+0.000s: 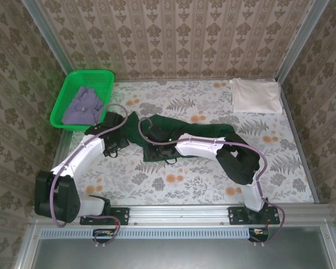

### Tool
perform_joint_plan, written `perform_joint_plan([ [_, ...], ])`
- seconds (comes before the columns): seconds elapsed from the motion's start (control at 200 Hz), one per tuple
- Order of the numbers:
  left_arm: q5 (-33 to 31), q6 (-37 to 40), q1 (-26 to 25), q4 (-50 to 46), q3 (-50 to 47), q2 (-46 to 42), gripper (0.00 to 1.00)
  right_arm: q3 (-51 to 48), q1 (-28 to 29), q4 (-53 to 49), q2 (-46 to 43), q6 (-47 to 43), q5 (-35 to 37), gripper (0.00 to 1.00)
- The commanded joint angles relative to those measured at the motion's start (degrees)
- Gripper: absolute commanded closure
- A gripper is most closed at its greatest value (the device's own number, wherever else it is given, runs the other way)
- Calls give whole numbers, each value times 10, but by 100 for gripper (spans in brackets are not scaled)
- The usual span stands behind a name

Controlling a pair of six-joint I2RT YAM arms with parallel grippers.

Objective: Fold and stack the t-shirts

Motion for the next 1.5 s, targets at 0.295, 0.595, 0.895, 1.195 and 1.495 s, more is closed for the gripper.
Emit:
perform_joint_plan([
  [0.295,126,27,38,-21,62,121,27,205,31,-220,114,-49,-12,52],
  [0.595,116,15,96,-28,99,153,25,264,40,-281,201,-30,-17,55],
  [0.895,164,32,95,14,108,175,23,209,7,-223,126,-14,-28,100],
  [1.195,163,67,62,22,190,248,17,90,-70,-138,-64,-5,-40,100],
  [1.495,136,87,47,1,269,340,17,41,-177,-140,-175,-19,-14,100],
])
